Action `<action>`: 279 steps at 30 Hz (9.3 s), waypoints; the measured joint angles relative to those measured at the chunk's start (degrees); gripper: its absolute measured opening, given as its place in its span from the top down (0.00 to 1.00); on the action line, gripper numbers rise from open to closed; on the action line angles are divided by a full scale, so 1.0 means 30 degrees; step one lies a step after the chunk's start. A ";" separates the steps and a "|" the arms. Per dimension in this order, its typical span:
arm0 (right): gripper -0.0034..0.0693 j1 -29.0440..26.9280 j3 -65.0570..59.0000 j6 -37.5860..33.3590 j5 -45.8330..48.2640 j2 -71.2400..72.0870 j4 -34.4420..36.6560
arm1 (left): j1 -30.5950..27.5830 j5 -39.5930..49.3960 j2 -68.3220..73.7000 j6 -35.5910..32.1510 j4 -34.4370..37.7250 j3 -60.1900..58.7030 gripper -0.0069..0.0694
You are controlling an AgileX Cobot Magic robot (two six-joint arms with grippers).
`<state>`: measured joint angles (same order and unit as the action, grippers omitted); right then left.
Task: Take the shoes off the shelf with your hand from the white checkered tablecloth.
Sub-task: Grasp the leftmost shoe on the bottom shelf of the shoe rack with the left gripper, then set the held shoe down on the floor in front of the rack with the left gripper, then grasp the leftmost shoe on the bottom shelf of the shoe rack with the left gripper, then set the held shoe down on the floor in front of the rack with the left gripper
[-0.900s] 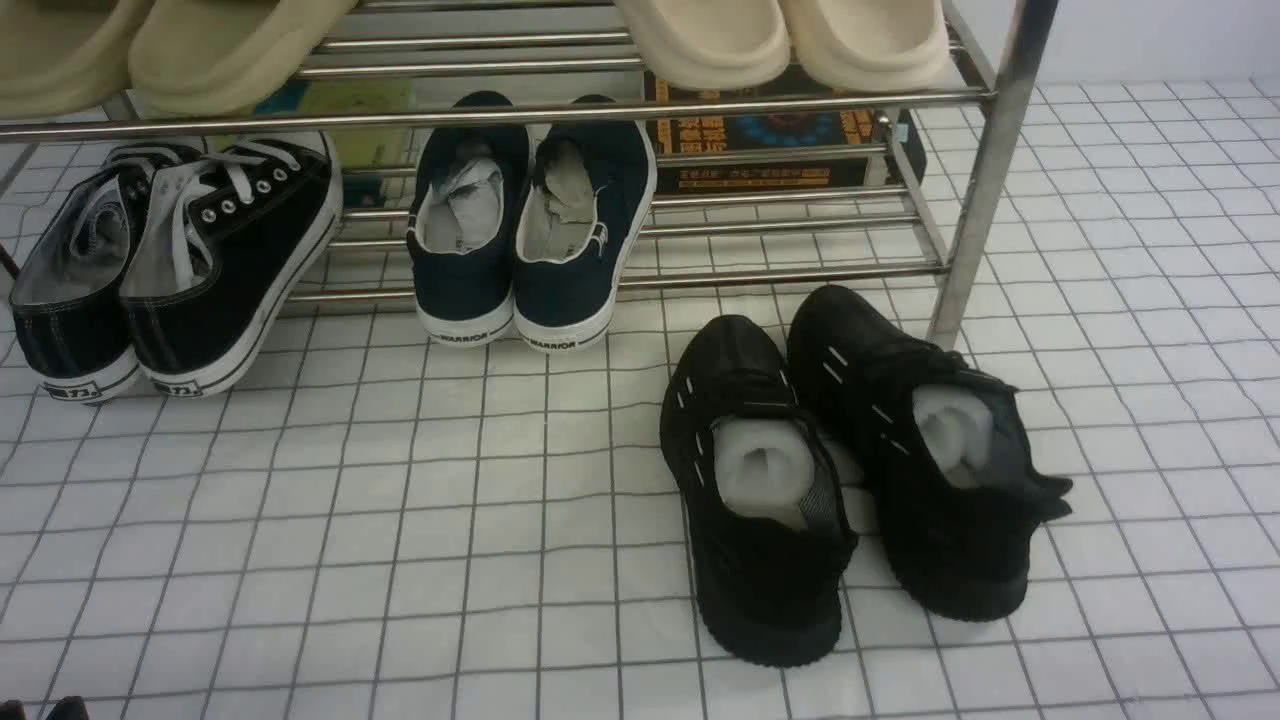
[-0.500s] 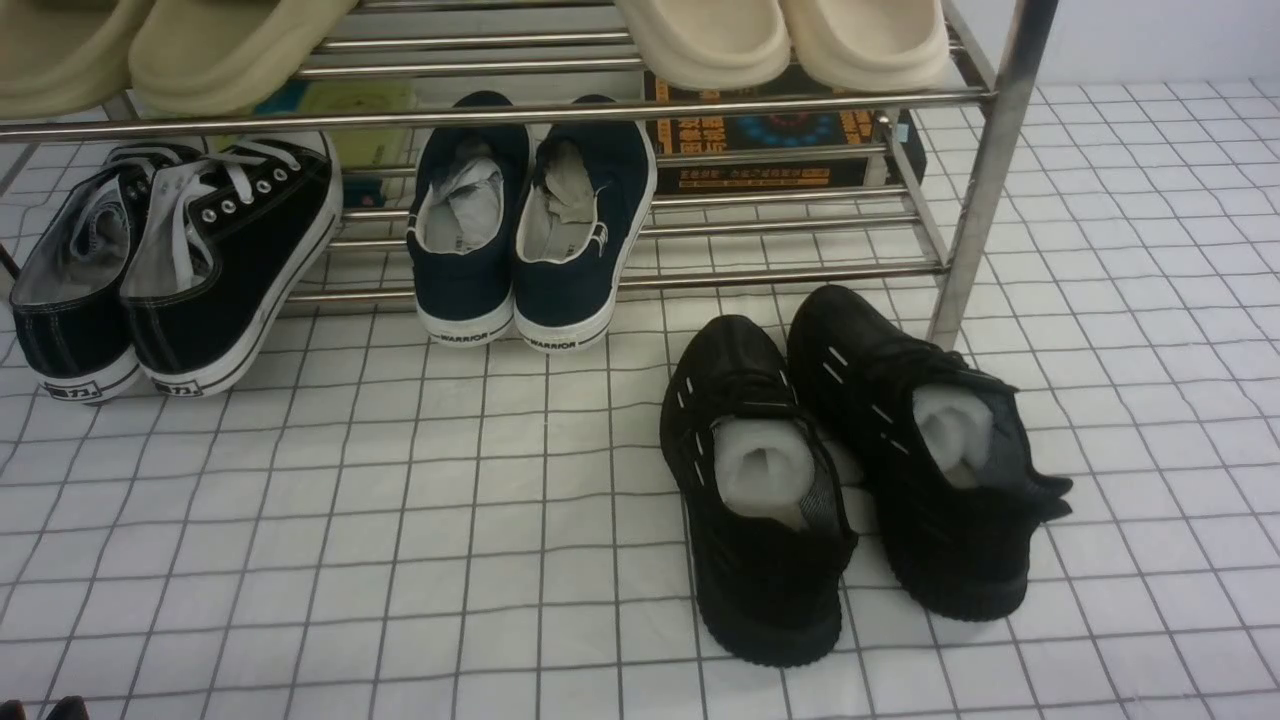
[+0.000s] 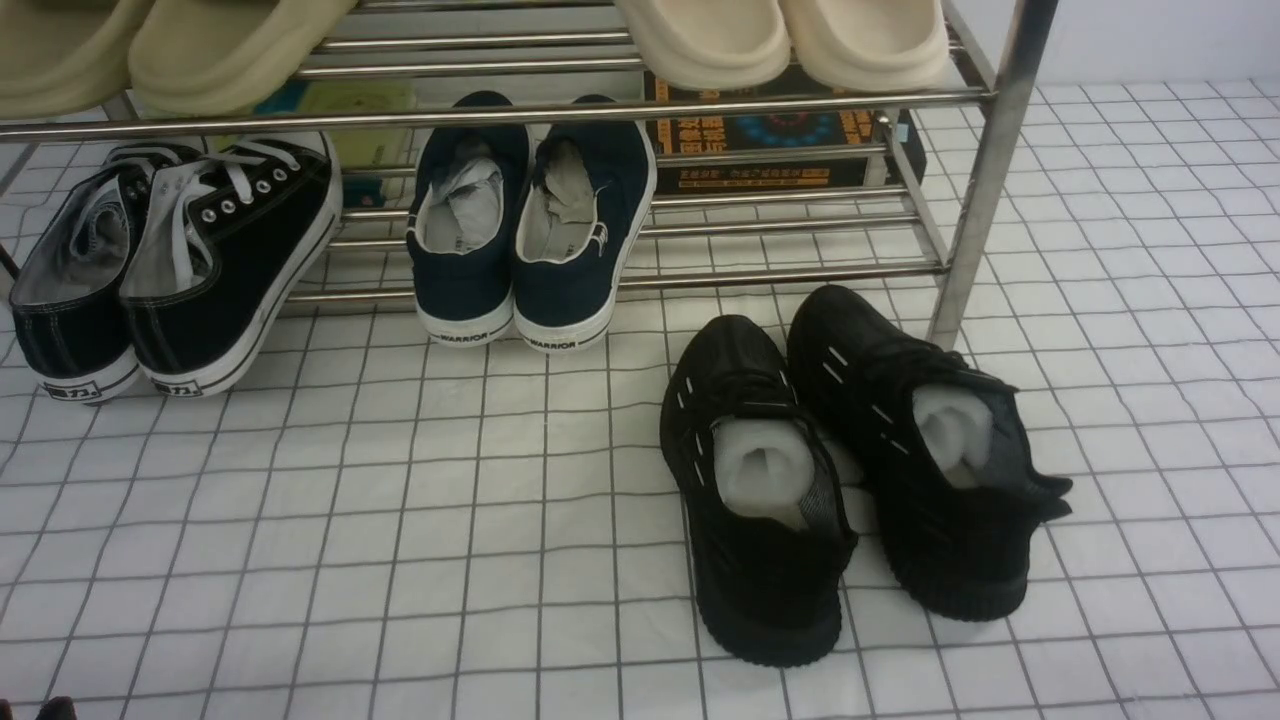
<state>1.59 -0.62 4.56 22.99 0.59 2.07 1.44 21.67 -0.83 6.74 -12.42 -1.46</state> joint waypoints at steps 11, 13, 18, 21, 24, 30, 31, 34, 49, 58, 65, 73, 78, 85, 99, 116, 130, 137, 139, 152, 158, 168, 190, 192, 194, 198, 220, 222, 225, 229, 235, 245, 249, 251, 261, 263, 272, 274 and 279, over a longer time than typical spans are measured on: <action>0.68 0.0000 0.0000 0.0000 0.0000 0.0000 0.0000 | 0.0000 -0.0456 0.0000 1.1138 1.2051 -0.0036 0.60; 0.68 0.0000 0.0000 0.0000 0.0000 0.0000 0.0000 | 0.0000 -0.0763 0.0000 1.2640 1.3531 -0.0039 0.60; 0.68 0.0000 0.0000 0.0000 0.0000 0.0000 0.0000 | 0.0000 -0.2681 0.0000 1.2992 1.3632 -0.0073 0.60; 0.68 0.0000 0.0000 0.0000 0.0000 0.0000 0.0000 | 0.0000 -0.2881 0.0000 1.1176 1.3248 0.0486 0.65; 0.67 0.0000 0.0000 0.0000 0.0000 0.0000 0.0000 | 0.0000 -0.3046 0.0151 0.8866 1.2852 0.2609 0.76; 0.67 0.0000 0.0000 0.0000 0.0000 0.0000 0.0000 | 0.0000 -0.2119 0.4351 0.4593 1.1549 0.7610 0.90; 0.67 0.0000 0.0000 0.0000 0.0000 0.0000 0.0000 | 0.0000 -0.0548 0.6298 0.3883 1.1355 0.8965 0.91; 0.67 0.0000 0.0000 0.0000 0.0000 0.0000 0.0000 | 0.0000 0.4084 1.0625 0.3011 1.0608 1.1925 0.91; 0.67 0.0000 0.0000 0.0000 0.0000 0.0000 0.0000 | 0.0000 1.0741 2.5206 0.0395 0.6765 2.2809 0.84; 0.66 0.0000 0.0000 0.0000 0.0000 0.0000 0.0000 | 0.0000 0.9531 2.8635 0.0037 0.5800 2.5222 0.51; 0.66 0.0000 0.0000 0.0000 0.0000 0.0000 0.0000 | 0.0000 0.6382 3.0400 0.0037 0.4371 2.5568 0.35; 0.65 0.0000 0.0000 0.0000 0.0000 0.0000 0.0000 | 0.0000 0.4402 3.2169 0.0037 0.3752 2.5568 0.34; 0.64 0.0000 0.0000 0.0000 0.0000 0.0000 0.0000 | 0.0000 0.4226 3.3162 0.0037 0.2563 2.5583 0.34; 0.63 0.0000 0.0000 0.0000 0.0000 0.0000 0.0000 | 0.0000 0.3883 3.4162 0.0037 0.2221 2.5661 0.36; 0.63 0.0000 0.0000 0.0000 0.0000 0.0000 0.0000 | 0.0064 0.6551 3.3645 0.0473 0.2527 2.5697 0.89; 0.62 0.0000 0.0000 0.0000 0.0000 0.0000 0.0000 | 0.3609 1.3415 2.8050 0.3148 0.5161 2.1887 0.89; 0.62 0.0000 0.0000 0.0000 0.0000 0.0000 0.0000 | 0.6251 0.8815 2.8244 0.7111 0.2239 2.0131 0.89; 0.62 0.0000 0.0000 0.0000 0.0000 0.0000 0.0000 | 0.6251 0.8249 3.0052 0.6791 0.1718 2.0131 0.89; 0.62 0.0000 0.0000 0.0000 0.0000 0.0000 0.0000 | 0.6271 0.8117 3.0493 0.6518 0.1585 2.0131 0.87; 0.62 0.0000 0.0000 0.0000 0.0000 0.0000 0.0000 | 0.6283 0.8338 3.0564 0.5644 0.1357 2.0238 0.59; 0.62 0.0000 0.0000 0.0000 0.0000 0.0000 0.0000 | 0.6283 0.9267 2.9842 0.5583 0.0209 2.1424 0.55; 0.62 0.0000 0.0000 0.0000 0.0000 0.0000 0.0000 | 0.6283 1.3524 2.6462 0.3673 -0.3114 2.4537 0.89; 0.62 0.0000 0.0000 0.0000 0.0000 0.0000 0.0000 | -0.8260 1.1714 2.5615 0.0594 0.6704 2.3206 0.88; 0.62 0.0000 0.0000 0.0000 0.0000 0.0000 0.0000 | -0.8343 1.1010 2.5664 0.0594 0.7381 2.3206 0.87; 0.62 0.0000 0.0000 0.0000 0.0000 0.0000 0.0000 | -0.8343 1.0200 2.5856 0.0608 0.8067 2.3206 0.85; 0.62 0.0000 0.0000 0.0000 0.0000 0.0000 0.0000 | -0.8343 0.8659 2.6929 0.1146 0.8595 2.3206 0.73; 0.62 0.0041 0.0000 0.0000 0.0000 0.0000 0.0013 | -0.8343 0.3457 3.0872 0.1449 1.2020 2.3206 0.27; 0.62 0.0075 0.0000 0.0000 0.0000 0.0000 0.0013 | -0.8343 0.3323 3.1482 0.1449 1.2072 2.3206 0.27; 0.62 0.0075 0.0000 0.0000 0.0000 0.0000 0.0013 | -0.8343 0.3112 3.2182 0.1449 1.2339 2.3206 0.27; 0.62 0.0075 0.0000 0.0000 0.0000 0.0000 0.0013 | -0.8343 0.2804 3.2707 0.1449 1.2852 2.3206 0.27; 0.62 0.0075 0.0000 0.0000 0.0000 0.0000 0.0013 | -0.8325 0.2344 3.2947 0.1449 1.3156 2.3206 0.38; 0.62 0.0075 0.0000 0.0000 0.0000 0.0000 0.0013 | -0.8345 0.7282 3.1776 -0.0094 1.0940 2.3212 0.89; 0.62 0.0075 0.0000 0.0000 0.0000 0.0000 0.0013 | -0.8345 0.9916 3.0104 0.0616 0.8743 2.3190 0.89; 0.62 0.0075 0.0000 0.0000 0.0000 0.0000 0.0013 | -0.8345 1.2251 2.8612 0.1118 0.7179 2.3134 0.89; 0.62 0.0075 0.0000 0.0000 0.0000 0.0000 0.0013 | -0.8345 1.2378 2.4771 0.1538 0.6510 1.9128 0.88; 0.62 0.0075 0.0000 0.0000 0.0000 0.0000 0.0013 | -0.8345 1.2083 2.4692 0.1583 0.6492 1.8565 0.88; 0.62 0.0075 0.0000 0.0000 0.0000 0.0000 0.0013 | -0.8345 0.9070 2.4677 0.1065 0.7356 1.5191 0.88; 0.62 0.0075 0.0000 0.0000 0.0000 0.0000 0.0013 | -0.8345 0.8817 2.4677 0.1026 0.7464 1.5191 0.88; 0.62 0.0075 0.0000 0.0000 0.0000 0.0000 0.0013 | -0.8345 0.8293 2.4677 0.1010 0.7647 1.5191 0.88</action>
<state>1.81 -0.62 4.56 22.99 0.59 2.11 -23.59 46.55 73.20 9.77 10.53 44.12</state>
